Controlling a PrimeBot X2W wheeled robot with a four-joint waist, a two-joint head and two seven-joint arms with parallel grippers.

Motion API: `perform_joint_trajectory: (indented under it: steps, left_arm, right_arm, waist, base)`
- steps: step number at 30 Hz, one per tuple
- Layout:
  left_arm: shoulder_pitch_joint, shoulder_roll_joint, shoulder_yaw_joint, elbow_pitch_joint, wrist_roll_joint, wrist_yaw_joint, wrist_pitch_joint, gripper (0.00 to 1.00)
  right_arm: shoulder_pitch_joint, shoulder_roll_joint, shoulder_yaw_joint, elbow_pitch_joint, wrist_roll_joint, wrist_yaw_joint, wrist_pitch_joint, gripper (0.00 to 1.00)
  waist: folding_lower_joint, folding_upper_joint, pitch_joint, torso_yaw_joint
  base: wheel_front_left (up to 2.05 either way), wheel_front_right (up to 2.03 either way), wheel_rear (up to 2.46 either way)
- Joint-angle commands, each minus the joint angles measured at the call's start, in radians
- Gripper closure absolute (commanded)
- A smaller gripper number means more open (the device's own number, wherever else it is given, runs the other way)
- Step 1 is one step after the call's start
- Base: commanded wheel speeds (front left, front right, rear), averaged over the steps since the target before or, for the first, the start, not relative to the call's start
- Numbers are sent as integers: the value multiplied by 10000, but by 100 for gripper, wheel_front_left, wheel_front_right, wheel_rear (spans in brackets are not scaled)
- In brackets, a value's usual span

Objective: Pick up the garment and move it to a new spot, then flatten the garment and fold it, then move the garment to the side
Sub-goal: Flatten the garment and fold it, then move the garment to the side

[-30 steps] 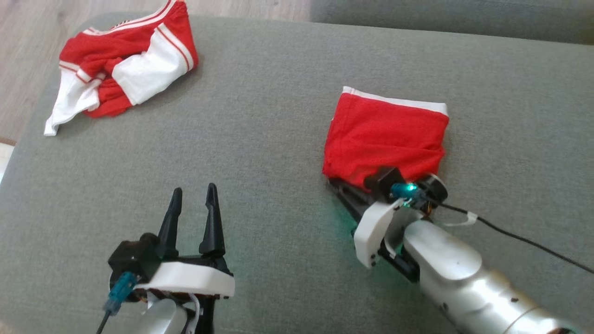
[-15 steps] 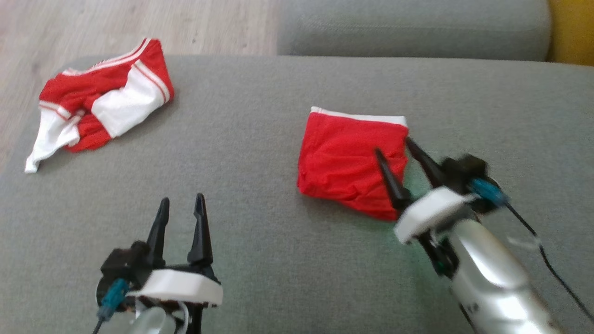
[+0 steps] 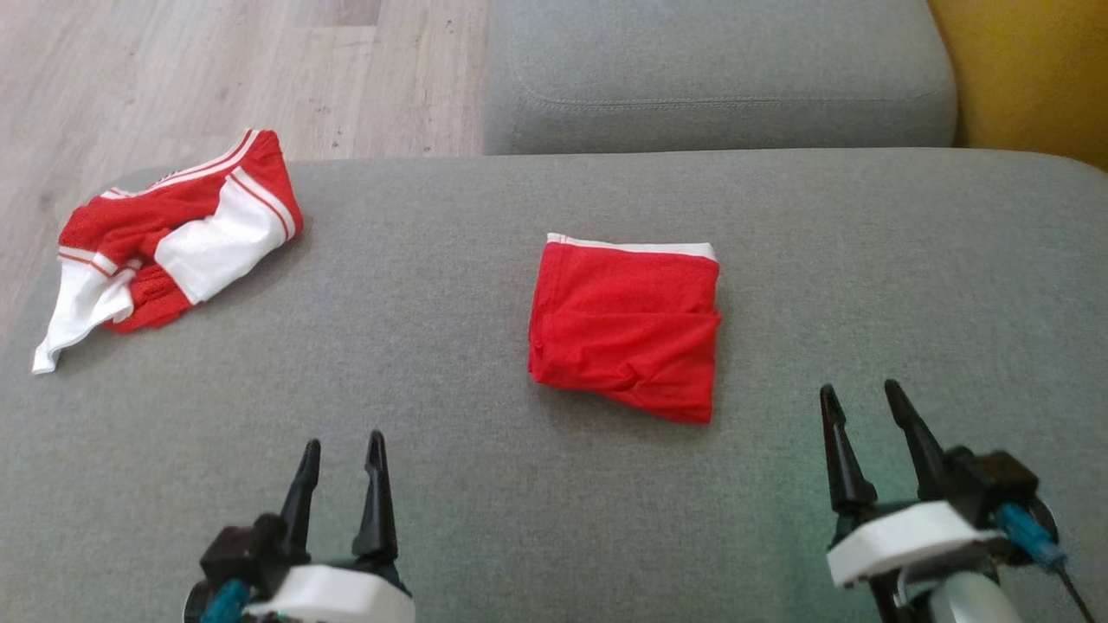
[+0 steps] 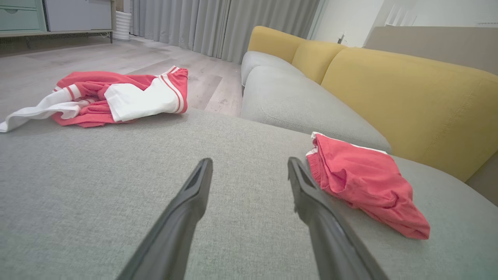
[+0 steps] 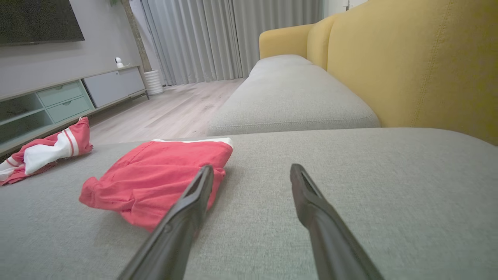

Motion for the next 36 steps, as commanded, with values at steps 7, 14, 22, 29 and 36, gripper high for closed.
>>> perform_joint_trajectory:
  steps: [7,14,22,29,36]
  left_arm:
    - [60,46,652,-145,323,-122,-123,0]
    - [45,-48,761,-90,477,-213,-123,0]
    - [-23,-106,764,41,535,-296,-124,0]
    - [-127,-152,727,66,592,-313,-124,0]
    - [-403,-261,747,-15,765,-351,-124,0]
  right_arm:
    - [412,31,242,-1397,310,-7,338,0]
    - [647,32,220,-1692,298,-7,562,0]
    - [667,33,232,-1718,252,-7,680,0]
    - [435,33,58,-1646,122,-7,1030,0]
    - [-1426,33,-392,-1465,-152,-7,2750,0]
  waist:
    - [2,-1,-31,-70]
    - [2,-1,25,-5]
    - [2,-1,75,82]
    - [2,-1,258,233]
    - [2,-1,822,426]
  base:
    - [0,0,0]
    - [0,0,0]
    - [0,0,0]
    - [0,0,0]
    - [0,0,0]
